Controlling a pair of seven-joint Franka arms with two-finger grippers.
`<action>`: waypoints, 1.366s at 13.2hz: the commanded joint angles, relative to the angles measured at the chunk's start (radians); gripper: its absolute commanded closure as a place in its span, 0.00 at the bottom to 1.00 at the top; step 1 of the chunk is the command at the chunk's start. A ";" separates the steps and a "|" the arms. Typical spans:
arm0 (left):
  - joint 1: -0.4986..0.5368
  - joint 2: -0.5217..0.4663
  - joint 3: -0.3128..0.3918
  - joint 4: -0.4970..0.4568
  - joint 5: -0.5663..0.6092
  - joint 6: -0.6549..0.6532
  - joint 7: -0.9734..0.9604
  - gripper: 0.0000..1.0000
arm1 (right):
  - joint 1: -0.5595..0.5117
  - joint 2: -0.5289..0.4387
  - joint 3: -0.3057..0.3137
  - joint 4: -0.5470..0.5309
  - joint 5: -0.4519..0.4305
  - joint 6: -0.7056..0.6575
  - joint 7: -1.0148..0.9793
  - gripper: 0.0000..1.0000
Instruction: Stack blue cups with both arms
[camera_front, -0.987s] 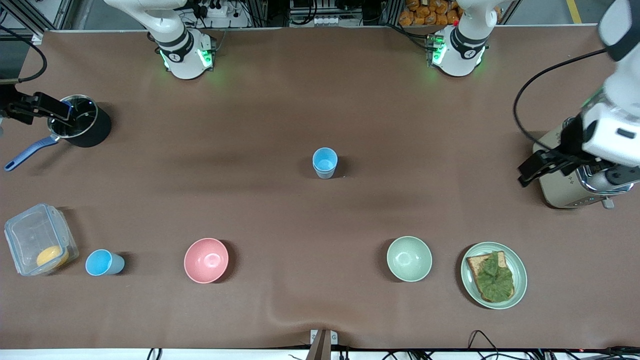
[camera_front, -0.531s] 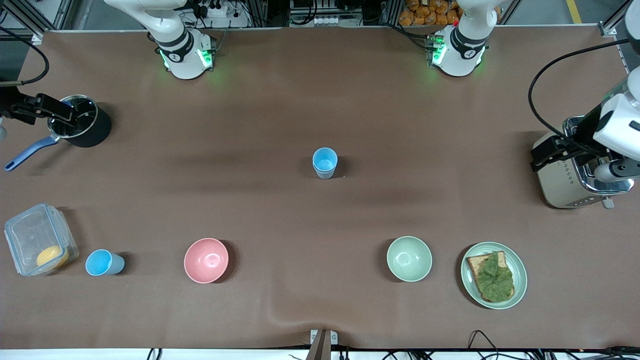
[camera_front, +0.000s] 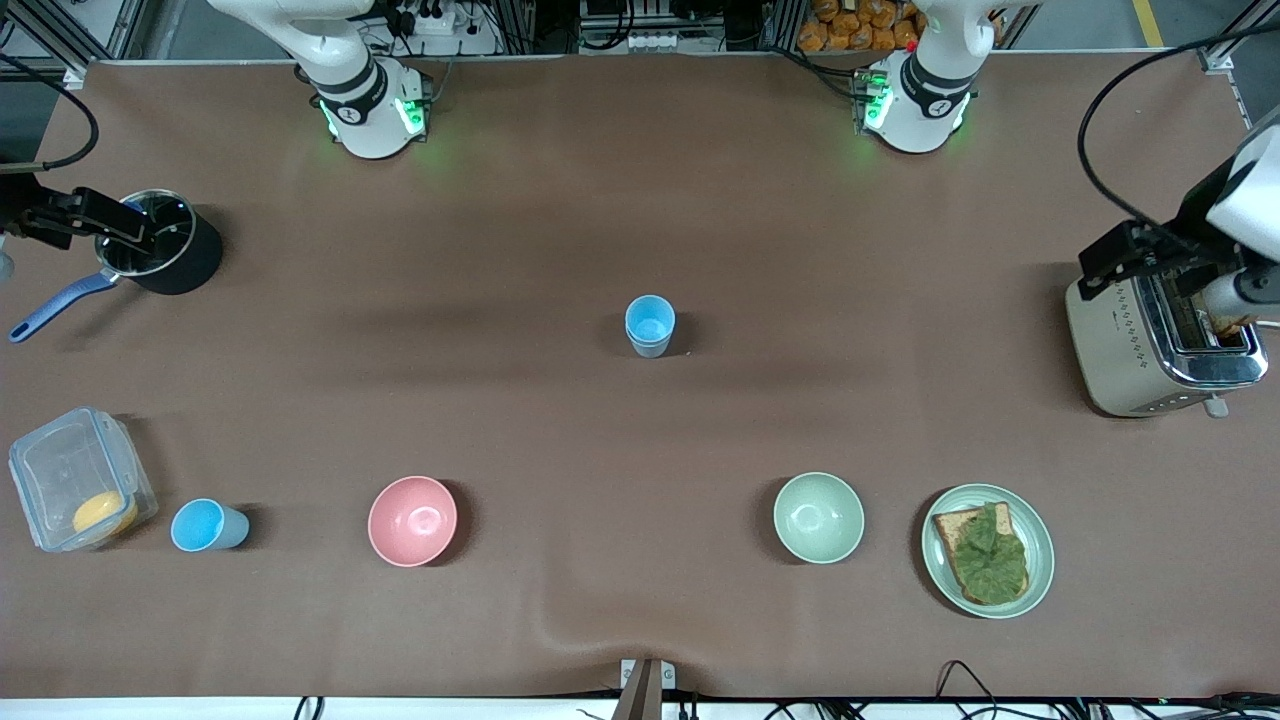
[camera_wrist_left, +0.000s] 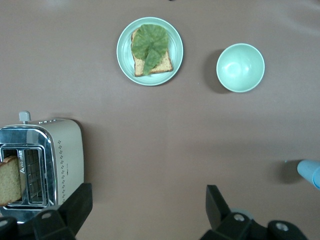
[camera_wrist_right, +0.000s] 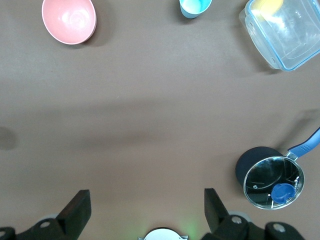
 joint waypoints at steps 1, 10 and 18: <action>-0.054 -0.037 0.067 -0.033 -0.027 -0.037 0.033 0.00 | -0.022 -0.022 0.011 -0.023 0.012 0.005 -0.011 0.00; -0.185 -0.071 0.224 -0.071 -0.053 -0.032 0.087 0.00 | -0.022 -0.020 0.010 -0.026 0.014 0.005 -0.011 0.00; -0.206 -0.132 0.239 -0.229 -0.043 0.081 0.061 0.00 | -0.016 -0.017 0.010 -0.052 0.012 0.025 -0.011 0.00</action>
